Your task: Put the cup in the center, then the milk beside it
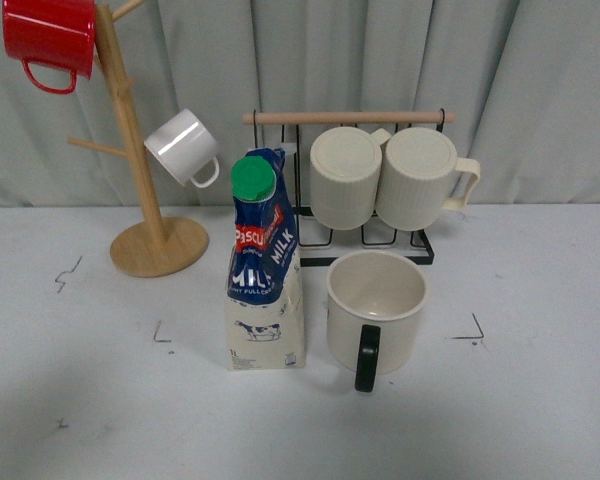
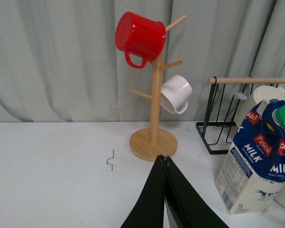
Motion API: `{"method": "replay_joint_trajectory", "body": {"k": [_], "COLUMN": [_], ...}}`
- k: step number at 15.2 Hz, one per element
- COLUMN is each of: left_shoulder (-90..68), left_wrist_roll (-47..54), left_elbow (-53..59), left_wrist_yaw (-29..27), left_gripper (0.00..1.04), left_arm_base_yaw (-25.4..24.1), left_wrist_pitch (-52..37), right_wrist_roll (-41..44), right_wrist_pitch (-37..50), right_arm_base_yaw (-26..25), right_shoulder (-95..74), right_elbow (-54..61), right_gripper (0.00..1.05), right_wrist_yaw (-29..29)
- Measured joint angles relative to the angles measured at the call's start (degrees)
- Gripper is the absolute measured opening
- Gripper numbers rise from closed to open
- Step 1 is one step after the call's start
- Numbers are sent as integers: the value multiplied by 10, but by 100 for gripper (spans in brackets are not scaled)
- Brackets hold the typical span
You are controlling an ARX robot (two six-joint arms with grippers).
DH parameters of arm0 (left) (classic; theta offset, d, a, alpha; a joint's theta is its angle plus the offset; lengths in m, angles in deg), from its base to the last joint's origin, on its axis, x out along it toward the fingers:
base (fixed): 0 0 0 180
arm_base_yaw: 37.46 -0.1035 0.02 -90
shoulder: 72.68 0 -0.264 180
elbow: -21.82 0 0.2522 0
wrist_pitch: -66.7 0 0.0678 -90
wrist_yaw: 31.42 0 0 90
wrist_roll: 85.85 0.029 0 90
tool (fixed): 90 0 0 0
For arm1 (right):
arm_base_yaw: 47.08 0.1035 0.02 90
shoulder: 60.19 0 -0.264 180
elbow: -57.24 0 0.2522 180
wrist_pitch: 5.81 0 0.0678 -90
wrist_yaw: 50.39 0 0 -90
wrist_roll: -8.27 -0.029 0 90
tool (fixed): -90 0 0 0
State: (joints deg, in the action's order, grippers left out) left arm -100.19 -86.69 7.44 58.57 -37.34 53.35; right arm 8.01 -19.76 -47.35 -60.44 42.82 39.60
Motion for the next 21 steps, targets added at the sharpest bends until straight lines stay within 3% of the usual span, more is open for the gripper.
{"method": "replay_joint_trajectory", "body": {"k": [11, 13, 16, 17, 21], "left_shoulder": [173, 263, 270, 270, 270], "left_wrist_roll": [0, 0, 0, 0, 0], "left_elbow": [0, 0, 0, 0, 0], "left_wrist_yaw": [0, 0, 0, 0, 0], "left_gripper": [2, 2, 2, 9, 62], "left_arm_base_yaw": [0, 0, -1, -1, -1], "left_wrist_pitch": [169, 279, 273, 274, 273], "right_wrist_roll": [0, 0, 0, 0, 0], "right_wrist_pitch": [0, 0, 0, 0, 0], "right_arm_base_yaw": [0, 0, 0, 0, 0], "right_shoulder": [0, 0, 0, 0, 0], "right_elbow": [0, 0, 0, 0, 0], "right_gripper": [98, 98, 98, 98, 98], "right_wrist_yaw": [0, 0, 0, 0, 0]}}
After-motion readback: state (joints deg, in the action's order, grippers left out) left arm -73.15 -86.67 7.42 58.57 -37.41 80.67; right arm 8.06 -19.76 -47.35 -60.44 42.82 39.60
